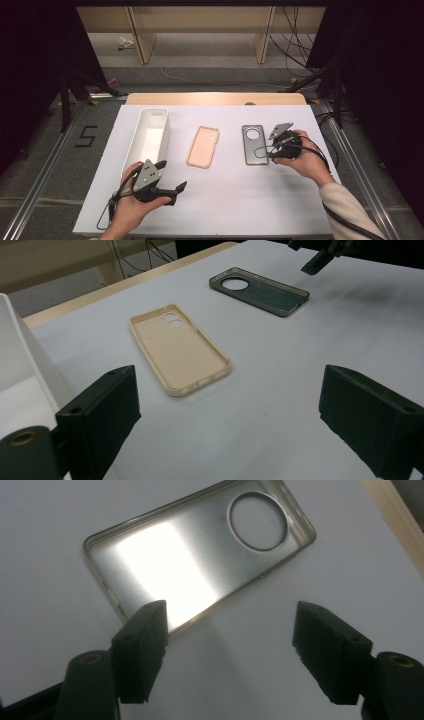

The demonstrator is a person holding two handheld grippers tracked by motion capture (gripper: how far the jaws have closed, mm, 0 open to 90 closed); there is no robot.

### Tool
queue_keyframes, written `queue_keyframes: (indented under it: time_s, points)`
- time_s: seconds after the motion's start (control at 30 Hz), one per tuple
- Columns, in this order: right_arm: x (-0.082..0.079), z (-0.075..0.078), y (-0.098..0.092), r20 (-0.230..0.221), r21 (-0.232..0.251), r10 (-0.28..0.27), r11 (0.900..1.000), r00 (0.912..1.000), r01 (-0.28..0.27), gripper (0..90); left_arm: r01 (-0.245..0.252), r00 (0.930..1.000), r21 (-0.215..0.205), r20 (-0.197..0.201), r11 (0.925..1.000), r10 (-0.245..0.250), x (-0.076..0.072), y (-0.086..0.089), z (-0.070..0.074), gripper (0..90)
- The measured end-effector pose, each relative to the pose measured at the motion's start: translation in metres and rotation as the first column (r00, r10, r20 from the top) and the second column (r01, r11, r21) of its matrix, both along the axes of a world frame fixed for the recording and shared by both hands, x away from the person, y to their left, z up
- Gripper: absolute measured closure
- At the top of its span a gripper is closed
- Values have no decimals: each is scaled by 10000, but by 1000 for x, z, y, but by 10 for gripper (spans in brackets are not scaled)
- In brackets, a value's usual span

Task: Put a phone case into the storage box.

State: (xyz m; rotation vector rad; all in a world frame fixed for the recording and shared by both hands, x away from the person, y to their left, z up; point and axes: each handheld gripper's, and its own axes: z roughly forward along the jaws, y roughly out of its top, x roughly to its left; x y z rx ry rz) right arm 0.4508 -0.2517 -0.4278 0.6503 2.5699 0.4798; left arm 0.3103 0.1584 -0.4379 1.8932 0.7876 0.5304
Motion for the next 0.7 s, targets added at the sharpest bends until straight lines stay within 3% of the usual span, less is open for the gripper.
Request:
queue_keyframes:
  time_s: [0.03, 0.1, 0.27, 0.43, 0.57, 0.63, 0.7]
  points:
    - [-2, 1, 7, -265, -624, 661, 9958, 9975, -676, 271, 3, 10000, -10, 7, 10000, -3, 0, 0, 0, 88]
    - [-3, -2, 13, -471, -1111, 1066, 9876, 9932, -1113, 254, 12, 10000, -10, 10, 10000, -12, 0, 0, 0, 88]
    - [-3, -11, 31, -912, -1940, 1863, 9602, 9783, -2010, 258, 25, 10000, -10, 7, 10000, -25, 0, -1, 0, 89]
    - [-1, -16, 47, -1019, -2758, 2248, 9295, 9691, -2446, 273, 43, 10000, -24, 21, 10000, -43, 0, 0, 0, 88]
    - [0, -18, 55, -1132, -3042, 2412, 9151, 9638, -2647, 283, 61, 10000, -40, 1, 10000, -61, -1, -1, 0, 89]
    - [1, -19, 60, -1178, -3296, 2573, 9010, 9591, -2822, 291, 71, 10000, -17, 24, 10000, -71, -1, -1, 0, 89]
    - [2, -21, 63, -1238, -3395, 2667, 8937, 9558, -2934, 301, 70, 10000, -51, 14, 10000, -70, -1, -1, 0, 89]
